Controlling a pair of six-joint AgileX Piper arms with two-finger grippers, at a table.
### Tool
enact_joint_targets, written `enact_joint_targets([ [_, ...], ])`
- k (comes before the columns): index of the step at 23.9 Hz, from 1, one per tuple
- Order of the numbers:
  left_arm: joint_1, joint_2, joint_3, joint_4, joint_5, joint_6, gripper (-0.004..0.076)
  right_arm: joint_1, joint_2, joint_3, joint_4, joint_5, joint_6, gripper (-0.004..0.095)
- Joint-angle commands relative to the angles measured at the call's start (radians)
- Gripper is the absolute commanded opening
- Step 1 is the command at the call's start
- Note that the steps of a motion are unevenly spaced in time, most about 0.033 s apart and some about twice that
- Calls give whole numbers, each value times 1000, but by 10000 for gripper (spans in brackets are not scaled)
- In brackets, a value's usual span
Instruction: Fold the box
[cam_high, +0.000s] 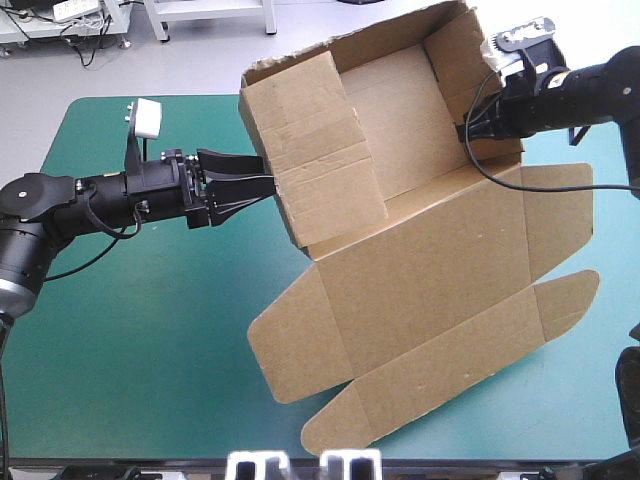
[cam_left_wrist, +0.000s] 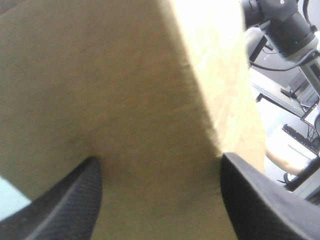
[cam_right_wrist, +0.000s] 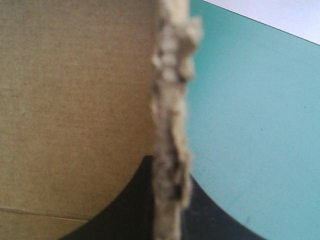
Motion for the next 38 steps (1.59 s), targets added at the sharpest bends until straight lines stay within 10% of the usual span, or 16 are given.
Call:
enact_joint_targets([
  [1, -8, -29, -35, -89, 32, -8, 490, 61, -24, -26, -26, -82, 54, -23],
  [16, -9, -29, -35, 124, -306, -148, 489, 162, 28, -12, -129, -198, 134, -23],
  [30, -90, -2, -35, 854, -584, -836, 480, 331, 140, -12, -248, -432, 270, -23],
  [38, -180, 124, -56, 877, -649, -950, 449, 368, 142, -12, -275, -456, 292, -23],
])
